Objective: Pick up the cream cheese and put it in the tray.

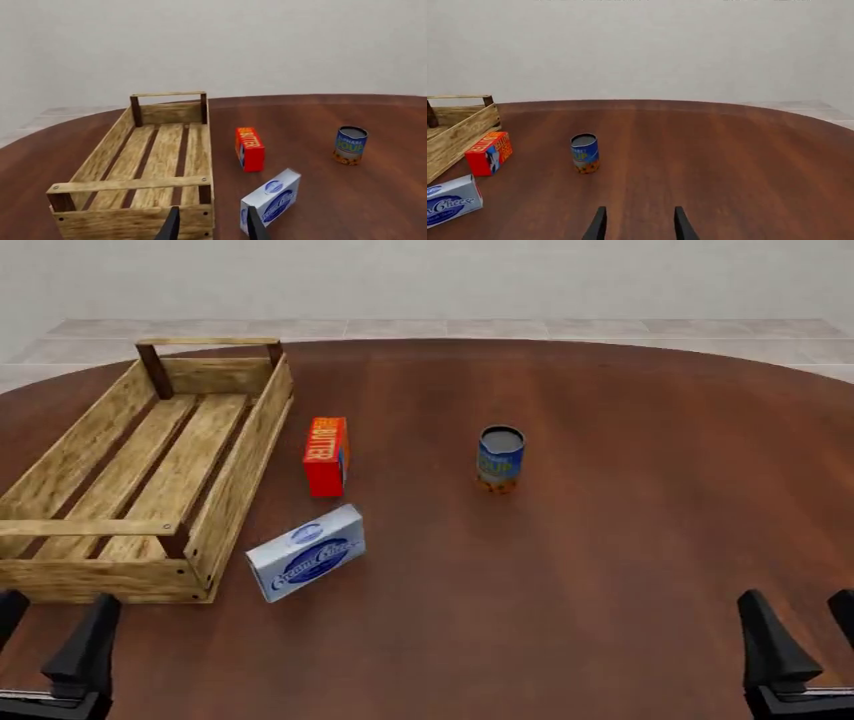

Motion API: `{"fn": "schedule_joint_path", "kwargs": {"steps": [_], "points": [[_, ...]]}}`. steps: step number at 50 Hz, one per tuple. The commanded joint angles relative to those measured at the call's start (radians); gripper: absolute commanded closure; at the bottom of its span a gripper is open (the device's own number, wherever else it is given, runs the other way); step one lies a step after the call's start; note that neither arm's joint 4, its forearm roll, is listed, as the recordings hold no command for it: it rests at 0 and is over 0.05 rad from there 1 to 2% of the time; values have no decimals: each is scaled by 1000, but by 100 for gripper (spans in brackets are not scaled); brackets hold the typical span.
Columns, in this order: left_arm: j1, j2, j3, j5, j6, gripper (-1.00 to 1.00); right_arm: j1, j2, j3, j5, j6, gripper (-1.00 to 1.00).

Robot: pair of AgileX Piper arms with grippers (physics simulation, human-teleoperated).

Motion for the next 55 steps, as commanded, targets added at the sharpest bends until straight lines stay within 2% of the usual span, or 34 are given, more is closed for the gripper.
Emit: {"fn": "schedule_joint_path", "kwargs": {"steps": [1,13,23,29,32,33,34,35,40,42,44,45,49,55], "points": [[-25,-5,-60,58,-34,-100,3,-13,1,6,-1,-100],[-101,0,-293,271,-54,-100,9,-10,-6,8,-8,-100],[-219,216,-455,286,-92,-100,9,-9,-25,24,-11,-100],[-265,337,-472,234,-67,-100,10,-19,-28,35,-12,-100],[-291,441,-475,202,-103,-100,6,-18,-25,35,-20,-100],[-328,459,-482,193,-68,-100,6,-20,-26,35,-16,-100],[-328,459,-482,193,-68,-100,6,-20,-28,37,-14,-100],[-366,515,-487,173,-44,-100,7,-15,-30,34,-15,-100],[-391,623,-531,149,-6,-100,1,-23,-23,29,-8,-100],[-411,678,-561,150,-16,-100,-3,-23,-24,25,-4,-100],[-413,701,-573,147,-13,-100,-5,-23,-22,24,0,-100],[-428,753,-591,138,19,-100,-12,-21,-24,20,7,-100],[-424,810,-621,130,65,-100,-18,-22,-25,23,12,-100],[-432,893,-663,149,92,-100,-22,-24,-5,10,7,-100]]}}
